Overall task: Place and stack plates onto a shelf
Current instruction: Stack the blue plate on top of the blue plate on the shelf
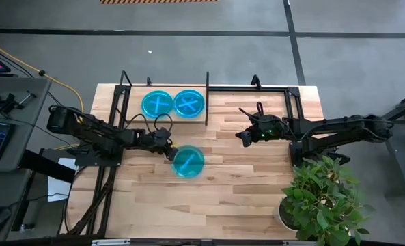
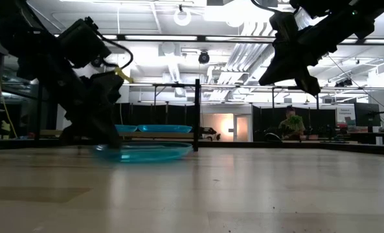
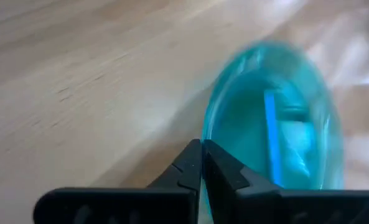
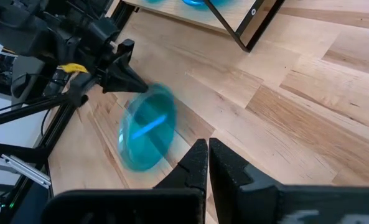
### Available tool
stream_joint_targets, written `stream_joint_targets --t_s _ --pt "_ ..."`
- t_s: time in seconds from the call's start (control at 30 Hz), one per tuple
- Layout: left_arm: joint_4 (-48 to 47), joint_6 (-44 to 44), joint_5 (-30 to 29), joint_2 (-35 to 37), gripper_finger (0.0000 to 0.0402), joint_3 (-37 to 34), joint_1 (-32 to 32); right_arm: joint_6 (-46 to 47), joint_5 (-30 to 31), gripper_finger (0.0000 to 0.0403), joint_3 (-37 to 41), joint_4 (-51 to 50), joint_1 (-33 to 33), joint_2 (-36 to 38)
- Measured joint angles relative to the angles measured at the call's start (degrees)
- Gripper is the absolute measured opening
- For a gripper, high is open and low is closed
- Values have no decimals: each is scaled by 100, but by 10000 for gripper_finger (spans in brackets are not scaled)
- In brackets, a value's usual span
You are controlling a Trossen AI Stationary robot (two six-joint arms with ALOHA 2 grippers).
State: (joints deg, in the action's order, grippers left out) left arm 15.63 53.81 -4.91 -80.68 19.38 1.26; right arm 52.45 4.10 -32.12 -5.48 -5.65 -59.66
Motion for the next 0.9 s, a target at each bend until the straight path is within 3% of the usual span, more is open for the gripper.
stream_joint_targets --t_s 0.2,0.43,0.53,0.7,0.9 --pt "192 -342 694 573 2 0 238 0 2 0 0 0 0 0" --pt "-230 -324 509 2024 1 0 457 -28 2 0 0 0 0 0" --pt "-525 -251 -36 2753 1 0 517 -46 9 0 0 0 0 0" --pt "-1095 80 -1723 3822 0 0 471 -46 9 0 0 0 0 0" --pt "-1795 1073 -3647 4167 0 0 -221 -46 7 0 -2 0 0 0"
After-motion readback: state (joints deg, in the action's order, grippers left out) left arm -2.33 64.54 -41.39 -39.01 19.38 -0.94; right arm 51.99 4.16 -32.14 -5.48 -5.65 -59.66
